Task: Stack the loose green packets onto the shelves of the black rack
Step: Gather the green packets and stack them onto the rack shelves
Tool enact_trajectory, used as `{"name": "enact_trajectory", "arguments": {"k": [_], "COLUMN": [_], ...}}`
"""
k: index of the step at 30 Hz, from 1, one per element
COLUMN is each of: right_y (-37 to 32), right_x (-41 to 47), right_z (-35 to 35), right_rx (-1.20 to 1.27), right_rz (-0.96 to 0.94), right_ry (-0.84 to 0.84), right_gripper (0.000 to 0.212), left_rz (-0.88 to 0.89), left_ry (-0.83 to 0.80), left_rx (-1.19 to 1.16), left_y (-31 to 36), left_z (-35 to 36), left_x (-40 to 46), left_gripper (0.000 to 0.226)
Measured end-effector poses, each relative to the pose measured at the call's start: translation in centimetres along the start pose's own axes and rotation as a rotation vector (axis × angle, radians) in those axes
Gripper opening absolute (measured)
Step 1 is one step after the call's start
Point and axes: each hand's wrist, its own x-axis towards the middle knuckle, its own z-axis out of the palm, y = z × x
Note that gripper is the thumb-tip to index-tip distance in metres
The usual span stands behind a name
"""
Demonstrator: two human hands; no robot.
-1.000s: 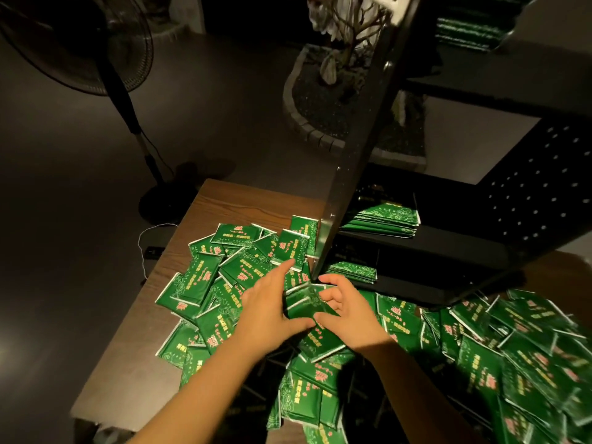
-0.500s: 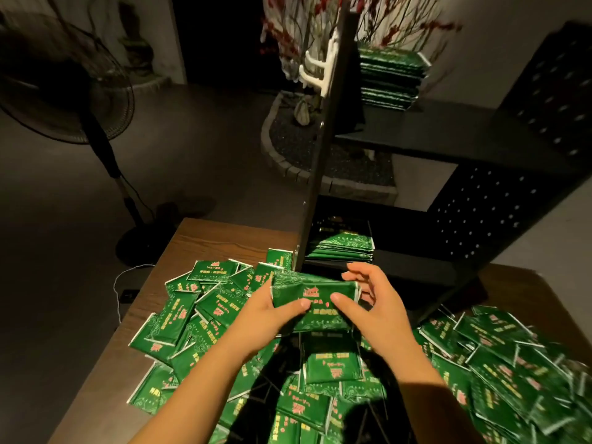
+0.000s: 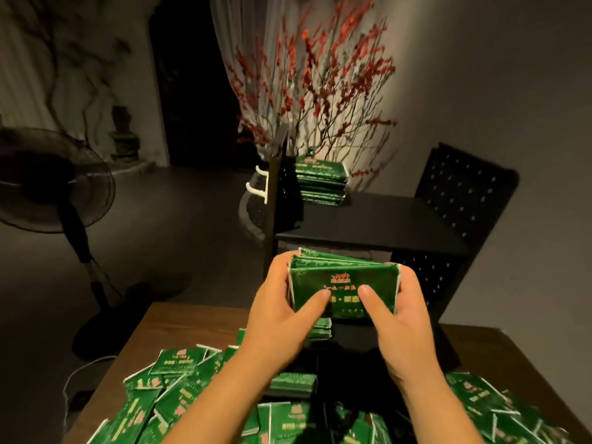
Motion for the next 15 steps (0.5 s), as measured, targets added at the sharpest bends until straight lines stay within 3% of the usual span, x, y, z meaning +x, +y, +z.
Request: {"name": "enact_trajectory", "arguments": {"k": [6, 12, 15], "right_y": [-3.9, -4.5, -4.2], "right_x": [6.7, 12.2, 13.6], "right_z": [-1.9, -2.5, -2.8], "right_rx": [-0.154, -0.19, -0.297], "right_rz": [-0.157, -0.048, 0.069], "right_ry": [0.037, 0.004, -0.067], "right_gripper": [0.026, 0.033, 0.046], "left_rz": [0.149, 0.091, -0.01], "left_ry": [0.057, 0.018, -0.037], "left_rx": [0.171, 0.233, 0.3], "left_y": [4.5, 5.4, 5.0], "left_z": [0.6, 1.5, 1.5], "left_x": [6.2, 11.0, 12.2], "left_gripper": [0.051, 0.065, 0.073]}}
